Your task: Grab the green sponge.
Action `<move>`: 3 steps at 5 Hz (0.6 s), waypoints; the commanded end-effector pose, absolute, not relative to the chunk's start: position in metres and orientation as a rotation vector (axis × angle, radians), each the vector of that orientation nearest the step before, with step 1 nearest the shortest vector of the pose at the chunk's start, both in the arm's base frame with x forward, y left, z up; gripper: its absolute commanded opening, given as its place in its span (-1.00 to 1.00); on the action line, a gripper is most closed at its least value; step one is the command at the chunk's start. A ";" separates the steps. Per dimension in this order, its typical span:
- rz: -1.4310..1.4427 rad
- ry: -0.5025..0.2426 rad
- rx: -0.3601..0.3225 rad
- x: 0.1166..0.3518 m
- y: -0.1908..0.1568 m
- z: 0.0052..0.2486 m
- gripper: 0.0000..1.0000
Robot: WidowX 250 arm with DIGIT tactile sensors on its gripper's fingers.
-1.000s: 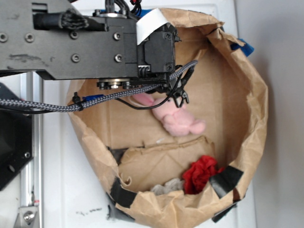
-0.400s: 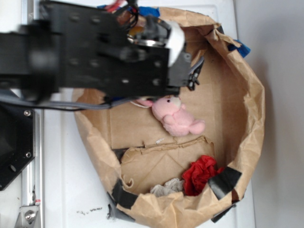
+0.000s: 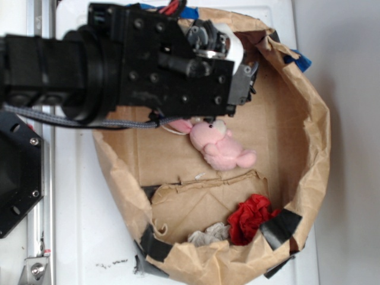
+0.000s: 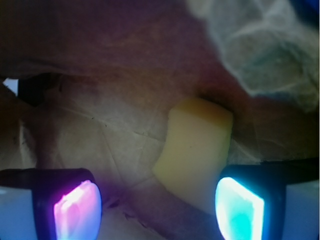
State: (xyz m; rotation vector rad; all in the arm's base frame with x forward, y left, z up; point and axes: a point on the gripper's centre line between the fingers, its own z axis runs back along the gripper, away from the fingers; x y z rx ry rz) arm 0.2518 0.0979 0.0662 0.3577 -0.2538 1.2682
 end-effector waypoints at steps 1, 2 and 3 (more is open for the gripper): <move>1.398 -0.316 0.356 0.243 0.125 0.078 1.00; 1.376 -0.355 0.292 0.238 0.130 0.085 1.00; 1.317 -0.408 0.210 0.237 0.133 0.083 1.00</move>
